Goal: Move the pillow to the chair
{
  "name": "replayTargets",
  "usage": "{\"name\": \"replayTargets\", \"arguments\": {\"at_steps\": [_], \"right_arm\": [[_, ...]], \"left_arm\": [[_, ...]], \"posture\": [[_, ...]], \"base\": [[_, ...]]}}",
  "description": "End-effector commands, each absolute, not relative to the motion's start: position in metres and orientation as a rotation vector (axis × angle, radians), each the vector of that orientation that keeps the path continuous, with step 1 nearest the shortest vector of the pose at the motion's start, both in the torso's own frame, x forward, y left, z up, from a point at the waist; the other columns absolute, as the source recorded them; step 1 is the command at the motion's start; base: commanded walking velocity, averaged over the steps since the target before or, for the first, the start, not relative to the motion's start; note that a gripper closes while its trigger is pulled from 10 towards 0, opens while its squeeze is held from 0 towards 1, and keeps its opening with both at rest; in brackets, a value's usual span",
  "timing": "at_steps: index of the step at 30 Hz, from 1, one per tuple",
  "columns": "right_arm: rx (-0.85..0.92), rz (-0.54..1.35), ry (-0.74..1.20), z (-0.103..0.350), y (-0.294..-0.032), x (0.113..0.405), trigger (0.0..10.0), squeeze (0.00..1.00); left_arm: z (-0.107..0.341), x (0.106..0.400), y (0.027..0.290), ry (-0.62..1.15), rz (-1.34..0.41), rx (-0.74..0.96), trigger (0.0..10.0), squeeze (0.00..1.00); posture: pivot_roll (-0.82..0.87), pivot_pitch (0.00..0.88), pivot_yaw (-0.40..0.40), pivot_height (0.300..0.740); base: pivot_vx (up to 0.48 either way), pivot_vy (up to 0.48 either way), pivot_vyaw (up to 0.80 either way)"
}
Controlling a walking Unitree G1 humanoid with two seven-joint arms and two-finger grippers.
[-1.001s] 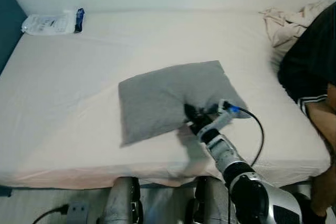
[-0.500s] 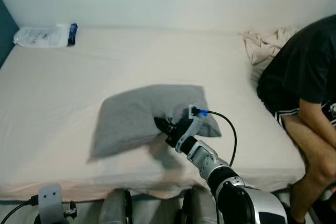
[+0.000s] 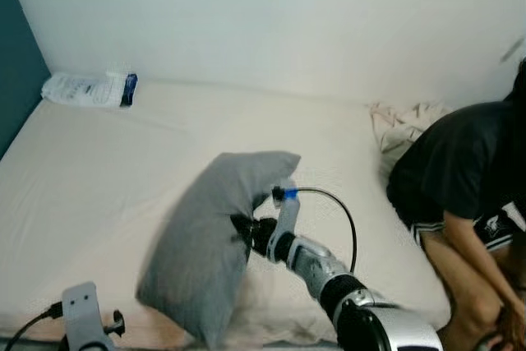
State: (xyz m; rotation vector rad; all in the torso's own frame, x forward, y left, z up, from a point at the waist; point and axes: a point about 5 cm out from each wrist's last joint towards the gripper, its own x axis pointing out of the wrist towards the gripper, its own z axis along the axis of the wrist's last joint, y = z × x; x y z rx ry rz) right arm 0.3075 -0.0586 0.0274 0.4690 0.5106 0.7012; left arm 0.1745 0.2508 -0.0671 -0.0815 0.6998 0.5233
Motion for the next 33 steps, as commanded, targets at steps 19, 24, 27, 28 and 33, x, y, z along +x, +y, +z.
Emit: {"name": "replayTargets", "arguments": {"at_steps": [19,24,27,28,33], "right_arm": [[0.147,0.467,0.916,-0.056,-0.111,0.232,10.0,0.0],[0.091,0.452,0.955,-0.063,-0.121,0.222,10.0,0.0],[0.059,0.466,0.963,-0.065,-0.123,0.22,10.0,0.0],[0.037,0.47,0.974,-0.067,-0.125,0.216,10.0,0.0],[-0.004,0.482,0.99,-0.07,-0.127,0.211,10.0,0.0]], "left_arm": [[-0.102,0.107,0.23,0.996,0.511,-0.087,10.0,0.0],[-0.103,0.104,0.229,1.006,0.499,-0.068,10.0,0.0],[-0.104,0.101,0.228,1.016,0.497,-0.066,10.0,0.0],[-0.105,0.097,0.228,1.03,0.492,-0.063,10.0,0.0],[-0.106,0.092,0.227,1.049,0.482,-0.055,10.0,0.0]], "posture": [[0.15,0.0,-0.152,0.74],[0.15,0.0,-0.153,0.74],[0.15,0.0,-0.153,0.74],[0.15,0.0,-0.153,0.74],[0.15,0.0,-0.153,0.74]], "base": [[0.0,0.0,0.04],[0.0,0.0,0.8],[0.0,0.0,0.8],[0.0,0.0,0.8],[0.0,0.0,0.8]]}}
